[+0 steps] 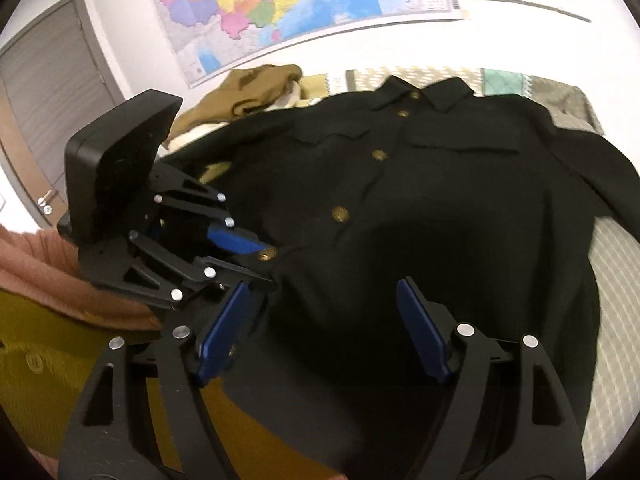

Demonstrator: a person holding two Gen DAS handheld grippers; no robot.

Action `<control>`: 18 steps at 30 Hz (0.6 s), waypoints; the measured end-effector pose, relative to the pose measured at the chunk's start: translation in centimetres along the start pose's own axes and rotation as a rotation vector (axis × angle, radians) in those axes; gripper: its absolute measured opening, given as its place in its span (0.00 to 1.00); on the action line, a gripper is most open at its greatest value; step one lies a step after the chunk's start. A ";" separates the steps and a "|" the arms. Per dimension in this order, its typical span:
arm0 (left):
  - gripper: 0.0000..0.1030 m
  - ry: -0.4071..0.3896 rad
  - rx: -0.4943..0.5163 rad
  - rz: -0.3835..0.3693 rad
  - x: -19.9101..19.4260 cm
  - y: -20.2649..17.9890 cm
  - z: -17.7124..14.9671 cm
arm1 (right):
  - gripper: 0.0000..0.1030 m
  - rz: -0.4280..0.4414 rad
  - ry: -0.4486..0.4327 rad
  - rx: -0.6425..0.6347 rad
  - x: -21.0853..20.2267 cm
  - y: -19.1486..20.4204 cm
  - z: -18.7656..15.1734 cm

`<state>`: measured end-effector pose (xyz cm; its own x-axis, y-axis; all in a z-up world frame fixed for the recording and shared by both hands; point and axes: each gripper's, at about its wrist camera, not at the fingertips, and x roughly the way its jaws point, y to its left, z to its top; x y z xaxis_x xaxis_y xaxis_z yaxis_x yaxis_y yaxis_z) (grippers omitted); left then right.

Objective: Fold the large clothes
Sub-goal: 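Lay the jacket flat with the left gripper holding the front while the right gripper smooths it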

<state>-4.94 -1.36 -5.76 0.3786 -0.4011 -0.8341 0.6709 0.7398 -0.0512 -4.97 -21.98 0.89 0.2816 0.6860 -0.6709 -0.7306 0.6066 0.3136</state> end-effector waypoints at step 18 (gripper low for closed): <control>0.20 -0.056 -0.142 -0.058 -2.6 5.0 2.8 | 0.52 0.028 0.027 -0.130 -0.6 6.9 -5.5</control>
<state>-0.80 1.90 -2.31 0.3796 -0.4723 -0.7955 0.5971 0.7819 -0.1794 -13.57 -20.41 -0.30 0.2443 0.6895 -0.6818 -0.8126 0.5293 0.2441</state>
